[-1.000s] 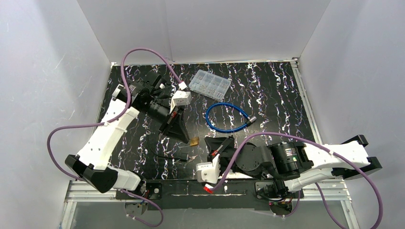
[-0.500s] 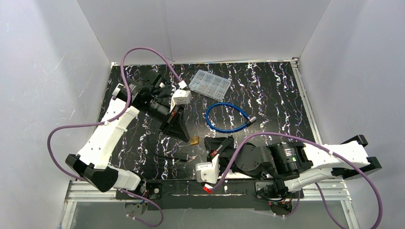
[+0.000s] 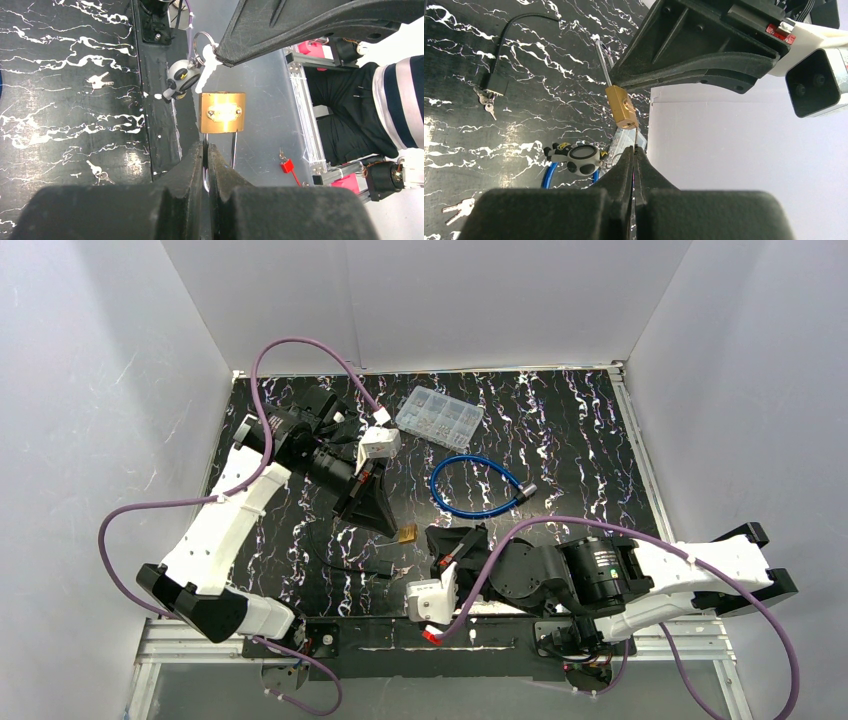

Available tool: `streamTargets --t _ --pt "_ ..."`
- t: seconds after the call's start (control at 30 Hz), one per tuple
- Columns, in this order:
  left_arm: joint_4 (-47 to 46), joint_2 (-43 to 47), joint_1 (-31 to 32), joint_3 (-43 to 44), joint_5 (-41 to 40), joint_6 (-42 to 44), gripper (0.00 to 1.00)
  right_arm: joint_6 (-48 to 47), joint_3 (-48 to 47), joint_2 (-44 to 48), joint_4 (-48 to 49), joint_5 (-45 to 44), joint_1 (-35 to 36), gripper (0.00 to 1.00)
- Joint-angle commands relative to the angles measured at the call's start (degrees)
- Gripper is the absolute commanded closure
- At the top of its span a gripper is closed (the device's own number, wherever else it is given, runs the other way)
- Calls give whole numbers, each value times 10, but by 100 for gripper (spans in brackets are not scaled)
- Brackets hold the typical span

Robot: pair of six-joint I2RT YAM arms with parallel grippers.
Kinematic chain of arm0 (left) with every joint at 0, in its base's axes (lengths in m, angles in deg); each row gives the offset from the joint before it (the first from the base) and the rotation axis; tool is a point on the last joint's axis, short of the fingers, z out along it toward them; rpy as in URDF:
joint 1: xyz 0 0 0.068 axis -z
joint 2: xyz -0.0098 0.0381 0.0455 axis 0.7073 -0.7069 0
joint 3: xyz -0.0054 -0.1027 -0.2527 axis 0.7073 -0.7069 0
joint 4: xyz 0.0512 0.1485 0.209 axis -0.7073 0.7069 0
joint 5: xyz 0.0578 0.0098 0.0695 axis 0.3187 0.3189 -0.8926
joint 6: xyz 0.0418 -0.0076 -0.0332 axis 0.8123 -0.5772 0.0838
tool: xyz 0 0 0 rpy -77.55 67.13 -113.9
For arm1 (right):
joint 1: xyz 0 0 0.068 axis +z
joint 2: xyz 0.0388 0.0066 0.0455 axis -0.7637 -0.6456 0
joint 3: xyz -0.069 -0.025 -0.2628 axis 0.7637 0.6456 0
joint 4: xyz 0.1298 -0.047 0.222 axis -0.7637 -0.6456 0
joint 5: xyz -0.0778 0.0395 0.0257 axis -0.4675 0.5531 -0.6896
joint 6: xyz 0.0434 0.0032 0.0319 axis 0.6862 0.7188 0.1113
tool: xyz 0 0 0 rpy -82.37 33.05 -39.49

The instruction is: Unlock with the key

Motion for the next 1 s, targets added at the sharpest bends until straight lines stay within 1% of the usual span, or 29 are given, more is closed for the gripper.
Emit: streamTargets --t 0.0,0.3,0.63,0.97 --pt "103 6 -2 12 32 -2 100 9 -25 -3 18 4 327 99" --pt "105 9 -2 10 28 -3 100 11 -25 -3 19 -7 332 99" --pt "99 -1 -1 20 30 -5 100 9 -28 -5 21 4 333 99" --pt "110 -27 4 55 38 15 100 -2 -21 -3 39 16 332 99"
